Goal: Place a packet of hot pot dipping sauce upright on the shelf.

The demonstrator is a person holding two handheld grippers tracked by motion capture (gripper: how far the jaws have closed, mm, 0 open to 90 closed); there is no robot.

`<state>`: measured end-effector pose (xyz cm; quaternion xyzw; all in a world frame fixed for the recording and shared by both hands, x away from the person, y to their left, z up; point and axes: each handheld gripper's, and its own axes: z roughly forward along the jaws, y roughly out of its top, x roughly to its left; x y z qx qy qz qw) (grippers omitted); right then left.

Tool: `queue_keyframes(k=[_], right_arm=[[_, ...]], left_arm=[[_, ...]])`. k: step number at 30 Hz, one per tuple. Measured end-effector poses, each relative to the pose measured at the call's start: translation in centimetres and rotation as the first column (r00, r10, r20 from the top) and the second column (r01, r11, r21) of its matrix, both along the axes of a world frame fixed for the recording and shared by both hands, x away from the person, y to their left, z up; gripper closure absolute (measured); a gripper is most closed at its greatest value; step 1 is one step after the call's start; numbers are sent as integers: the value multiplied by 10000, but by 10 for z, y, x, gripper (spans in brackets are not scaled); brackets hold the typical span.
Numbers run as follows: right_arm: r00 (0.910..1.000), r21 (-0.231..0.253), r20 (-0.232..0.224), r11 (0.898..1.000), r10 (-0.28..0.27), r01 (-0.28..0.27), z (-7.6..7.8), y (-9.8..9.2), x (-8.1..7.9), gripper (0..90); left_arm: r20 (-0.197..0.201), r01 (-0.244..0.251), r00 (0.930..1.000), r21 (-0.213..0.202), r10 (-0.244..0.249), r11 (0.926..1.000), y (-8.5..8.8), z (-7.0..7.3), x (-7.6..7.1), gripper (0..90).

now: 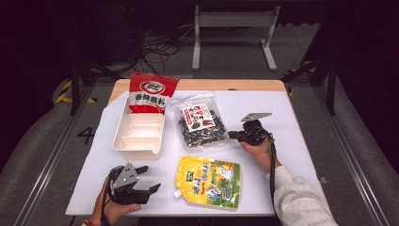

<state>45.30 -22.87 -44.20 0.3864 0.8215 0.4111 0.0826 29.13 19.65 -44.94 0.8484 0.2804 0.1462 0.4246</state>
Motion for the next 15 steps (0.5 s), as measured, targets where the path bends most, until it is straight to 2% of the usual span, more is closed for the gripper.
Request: queue_keyframes(k=[2,4,5,6,8,13,15], right_arm=[[9998,-3,-177,9999,114,-114,-1,1,-1,721],[9998,-71,-147,9998,161,-162,-1,3,-3,641],[9998,-71,-147,9998,161,-162,-1,3,-3,641],[10000,-235,-27,9997,55,-56,1,4,-6,566],[10000,-394,-47,9992,63,-65,2,4,-6,511],[9983,-455,-566,9988,151,-177,-3,3,-8,476],[9981,-433,-609,9990,68,-94,-4,2,-8,502]], left_arm=[[8,-3,10000,17,3,10000,0,0,0,259],[11,15,10000,26,-15,10000,0,0,0,259],[11,15,10000,26,-15,10000,0,0,0,258],[30,30,10000,69,-30,10000,0,0,0,257],[0,29,10000,52,-29,10000,0,0,-1,255],[-32,60,10000,79,-59,10000,0,0,0,252],[-26,42,10000,101,-41,9999,0,0,0,252]])
